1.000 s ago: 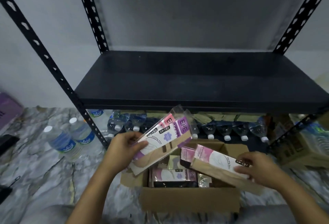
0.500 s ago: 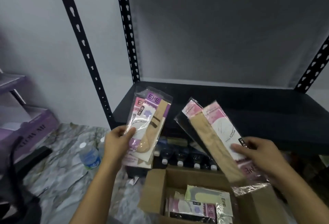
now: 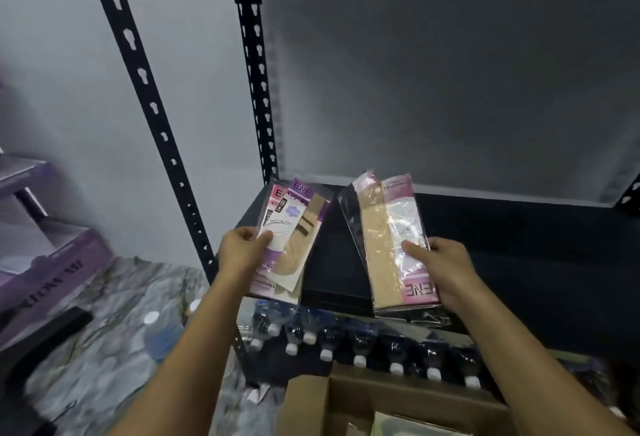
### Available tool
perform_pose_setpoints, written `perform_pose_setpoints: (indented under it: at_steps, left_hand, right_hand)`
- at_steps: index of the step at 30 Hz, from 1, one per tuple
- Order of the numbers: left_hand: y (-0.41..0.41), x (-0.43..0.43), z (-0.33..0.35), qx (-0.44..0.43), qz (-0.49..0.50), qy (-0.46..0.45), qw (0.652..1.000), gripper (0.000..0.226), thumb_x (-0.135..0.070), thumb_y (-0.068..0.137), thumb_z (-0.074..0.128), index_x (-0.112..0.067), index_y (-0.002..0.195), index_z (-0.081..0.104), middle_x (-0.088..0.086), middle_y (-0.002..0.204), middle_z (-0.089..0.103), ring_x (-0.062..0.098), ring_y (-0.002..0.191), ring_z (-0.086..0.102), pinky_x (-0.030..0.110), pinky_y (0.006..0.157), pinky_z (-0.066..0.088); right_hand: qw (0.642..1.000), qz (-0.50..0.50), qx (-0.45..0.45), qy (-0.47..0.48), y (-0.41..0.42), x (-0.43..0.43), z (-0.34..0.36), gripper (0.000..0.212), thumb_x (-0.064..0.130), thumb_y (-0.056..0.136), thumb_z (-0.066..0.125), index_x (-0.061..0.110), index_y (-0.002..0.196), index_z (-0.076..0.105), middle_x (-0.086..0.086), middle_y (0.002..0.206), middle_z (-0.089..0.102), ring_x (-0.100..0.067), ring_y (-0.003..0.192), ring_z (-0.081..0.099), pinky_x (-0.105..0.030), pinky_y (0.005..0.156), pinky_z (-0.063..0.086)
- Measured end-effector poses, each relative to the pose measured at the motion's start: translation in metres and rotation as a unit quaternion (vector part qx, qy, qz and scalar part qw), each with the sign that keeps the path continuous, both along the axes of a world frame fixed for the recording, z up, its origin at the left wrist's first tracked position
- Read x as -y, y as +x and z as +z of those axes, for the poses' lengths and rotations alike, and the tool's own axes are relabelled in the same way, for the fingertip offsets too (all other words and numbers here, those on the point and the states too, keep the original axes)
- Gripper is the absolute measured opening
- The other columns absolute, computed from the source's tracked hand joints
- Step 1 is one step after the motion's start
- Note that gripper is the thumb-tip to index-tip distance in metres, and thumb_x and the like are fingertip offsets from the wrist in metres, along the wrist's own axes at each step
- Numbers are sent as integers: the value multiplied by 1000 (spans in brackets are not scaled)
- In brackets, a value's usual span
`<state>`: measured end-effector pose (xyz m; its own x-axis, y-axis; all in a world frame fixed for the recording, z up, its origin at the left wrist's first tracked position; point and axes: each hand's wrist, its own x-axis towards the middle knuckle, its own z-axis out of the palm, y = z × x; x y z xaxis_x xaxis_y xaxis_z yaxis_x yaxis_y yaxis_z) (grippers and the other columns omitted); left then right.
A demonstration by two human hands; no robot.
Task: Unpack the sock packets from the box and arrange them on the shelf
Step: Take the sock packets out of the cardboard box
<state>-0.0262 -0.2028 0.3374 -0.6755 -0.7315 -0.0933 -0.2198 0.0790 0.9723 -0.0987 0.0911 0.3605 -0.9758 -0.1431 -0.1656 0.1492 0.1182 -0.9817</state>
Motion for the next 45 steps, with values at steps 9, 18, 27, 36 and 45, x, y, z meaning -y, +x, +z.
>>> perform_pose_setpoints:
  at_steps: [9, 18, 27, 36, 45]
  left_hand:
    - [-28, 22, -8, 117, -7, -184, 976, 16, -23, 88, 67, -8, 87, 65, 9, 81, 68, 22, 64, 63, 28, 52, 46]
    - [-24, 13, -17, 162, -1, -365, 917, 37, -33, 87, 61, -13, 119, 62, 9, 116, 62, 32, 114, 50, 48, 93, 44]
    - [-17, -63, 51, -91, -273, -471, 834, 49, -34, 85, 67, -29, 132, 53, -11, 132, 47, 10, 122, 40, 39, 107, 35]
    - [-15, -97, 86, 84, -458, -506, 726, 37, -36, 73, 76, -29, 107, 66, -14, 97, 66, 11, 94, 59, 30, 87, 48]
    - [9, -108, 78, 74, -442, -415, 792, 21, -34, 78, 78, -25, 95, 70, -14, 82, 66, 6, 76, 62, 27, 69, 52]
  right_hand:
    - [987, 83, -24, 134, -38, -2, 14, 14, 10, 81, 74, 3, 90, 66, -18, 80, 74, -34, 66, 71, -44, 66, 58]
    - [976, 119, 3, 183, -44, -4, 20, 20, 10, 82, 73, 0, 96, 63, -18, 77, 73, -29, 58, 70, -38, 58, 58]
    - [951, 178, -70, 242, -11, -12, 42, 12, 14, 78, 77, 10, 87, 70, -11, 82, 74, -23, 62, 71, -30, 56, 57]
    - [894, 291, -138, 312, 8, -38, 63, 18, 18, 69, 85, 19, 84, 74, -2, 83, 75, -11, 70, 69, -28, 69, 56]
    - [865, 272, -212, 364, 16, -57, 74, 28, 31, 61, 89, 25, 82, 72, 7, 83, 72, -6, 75, 66, -21, 66, 54]
